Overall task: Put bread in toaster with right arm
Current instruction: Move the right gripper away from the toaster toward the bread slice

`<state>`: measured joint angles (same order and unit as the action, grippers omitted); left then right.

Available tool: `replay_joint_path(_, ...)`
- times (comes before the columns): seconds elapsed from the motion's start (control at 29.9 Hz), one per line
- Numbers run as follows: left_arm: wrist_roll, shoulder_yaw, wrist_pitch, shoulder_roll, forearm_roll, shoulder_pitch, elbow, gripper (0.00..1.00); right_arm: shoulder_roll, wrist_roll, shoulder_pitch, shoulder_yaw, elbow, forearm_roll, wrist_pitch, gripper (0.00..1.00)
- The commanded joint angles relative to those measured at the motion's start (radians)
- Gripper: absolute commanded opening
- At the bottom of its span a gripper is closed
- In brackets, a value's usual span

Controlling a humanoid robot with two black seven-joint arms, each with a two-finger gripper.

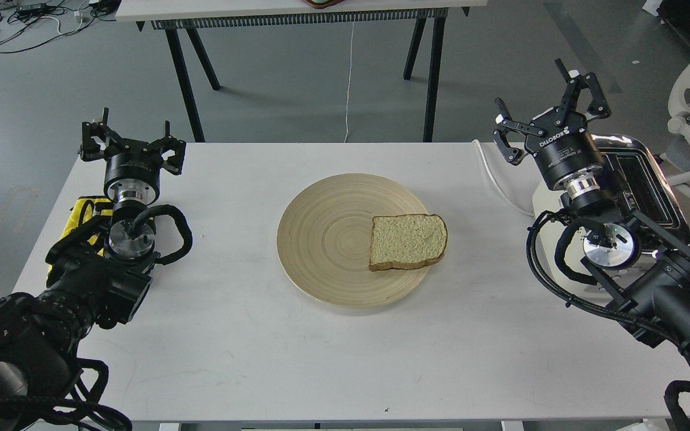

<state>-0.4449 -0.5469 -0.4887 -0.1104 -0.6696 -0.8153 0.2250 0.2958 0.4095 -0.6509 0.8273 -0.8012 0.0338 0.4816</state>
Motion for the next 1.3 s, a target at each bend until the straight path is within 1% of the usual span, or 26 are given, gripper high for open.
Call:
replay_joint_path(0.0,0.002,0.001,0.0,-0.002,0.001,-0.001,0.0,1.0,0.0,-0.001,-0.001,0.0,-0.003,0.0,0.0,0.99)
replay_joint_path(0.2,0.0,-0.001,0.0,0.0,-0.001,0.001,0.002,1.0,0.0,-0.001,-0.003,-0.013,-0.007,-0.014,-0.003,0.99)
replay_joint_path(0.3,0.0,-0.001,0.0,0.0,-0.001,0.001,0.002,1.0,0.006,-0.001,-0.016,-0.056,-0.01,-0.038,-0.018,0.99)
replay_joint_path(0.37,0.0,-0.001,0.0,0.0,-0.001,0.001,0.002,1.0,0.012,0.0,-0.024,-0.069,-0.018,-0.064,-0.04,0.99)
replay_joint_path(0.43,0.0,-0.001,0.0,0.0,-0.001,0.001,0.002,1.0,0.017,-0.001,-0.036,-0.074,-0.036,-0.101,-0.084,0.99)
replay_joint_path(0.53,0.0,-0.001,0.0,0.0,0.001,0.001,0.002,1.0,0.032,-0.003,-0.044,-0.076,-0.072,-0.211,-0.187,0.99)
replay_joint_path(0.67,0.0,-0.001,0.0,0.0,-0.001,0.001,0.002,1.0,0.031,-0.009,-0.041,-0.077,-0.137,-0.435,-0.386,0.99)
replay_joint_path(0.7,0.0,-0.001,0.0,0.0,-0.001,0.001,0.002,1.0,0.026,-0.018,-0.039,-0.077,-0.153,-0.487,-0.44,0.99)
replay_joint_path(0.8,0.0,-0.001,0.0,0.0,-0.001,0.001,0.0,1.0,0.019,-0.072,-0.033,-0.109,-0.199,-0.604,-0.578,0.99)
replay_joint_path(0.87,0.0,-0.001,0.0,0.0,0.001,-0.001,0.0,1.0,0.016,-0.078,-0.032,-0.163,-0.226,-0.644,-0.662,0.99)
replay_joint_path(1.0,0.0,-0.001,0.0,0.0,-0.001,-0.001,0.0,1.0,0.014,-0.077,-0.026,-0.252,-0.294,-0.653,-0.819,0.99)
replay_joint_path(1.1,0.0,-0.001,0.0,0.0,-0.001,-0.001,0.0,1.0,0.011,-0.075,-0.021,-0.322,-0.317,-0.661,-0.938,0.99)
replay_joint_path(1.14,0.0,-0.001,0.0,0.0,-0.001,0.001,0.0,1.0,0.005,-0.075,-0.021,-0.342,-0.317,-0.664,-0.97,0.99)
replay_joint_path(1.27,0.0,-0.001,0.0,0.0,-0.001,-0.001,0.0,1.0,-0.03,-0.075,-0.021,-0.442,-0.314,-0.677,-0.97,0.99)
